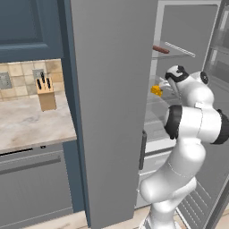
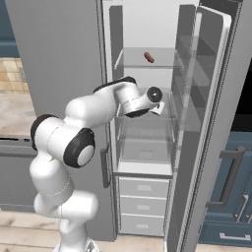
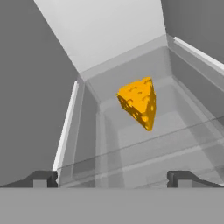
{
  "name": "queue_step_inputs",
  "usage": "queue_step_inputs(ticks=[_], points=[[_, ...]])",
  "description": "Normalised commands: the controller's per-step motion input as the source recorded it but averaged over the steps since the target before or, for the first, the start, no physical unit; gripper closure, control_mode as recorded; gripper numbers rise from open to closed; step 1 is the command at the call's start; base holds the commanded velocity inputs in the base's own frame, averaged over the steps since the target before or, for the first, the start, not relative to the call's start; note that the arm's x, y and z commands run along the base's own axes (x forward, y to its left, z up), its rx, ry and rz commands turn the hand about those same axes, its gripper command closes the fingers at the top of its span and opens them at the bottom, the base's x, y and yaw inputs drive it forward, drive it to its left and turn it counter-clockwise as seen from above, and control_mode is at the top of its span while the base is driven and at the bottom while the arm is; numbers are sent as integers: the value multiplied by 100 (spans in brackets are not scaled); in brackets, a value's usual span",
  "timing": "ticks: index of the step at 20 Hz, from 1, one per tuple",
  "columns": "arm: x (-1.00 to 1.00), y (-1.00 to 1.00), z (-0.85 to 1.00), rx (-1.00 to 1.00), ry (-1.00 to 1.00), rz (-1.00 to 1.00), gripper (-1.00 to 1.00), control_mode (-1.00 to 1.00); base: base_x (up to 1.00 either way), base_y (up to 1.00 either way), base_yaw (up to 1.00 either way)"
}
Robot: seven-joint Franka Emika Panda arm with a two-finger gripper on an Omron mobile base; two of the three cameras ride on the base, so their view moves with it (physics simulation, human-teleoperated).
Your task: Retrieve the sausage and cheese from the fridge and place them on the cutting board on the counter.
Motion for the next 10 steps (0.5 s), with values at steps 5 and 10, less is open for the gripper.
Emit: queue_step_inputs(ticks=[5,10], points=[[28,-2,-3,0,9,5,-100,-100,0,0,0],[37,-5,0,0,2,4,-100,-100,0,0,0]])
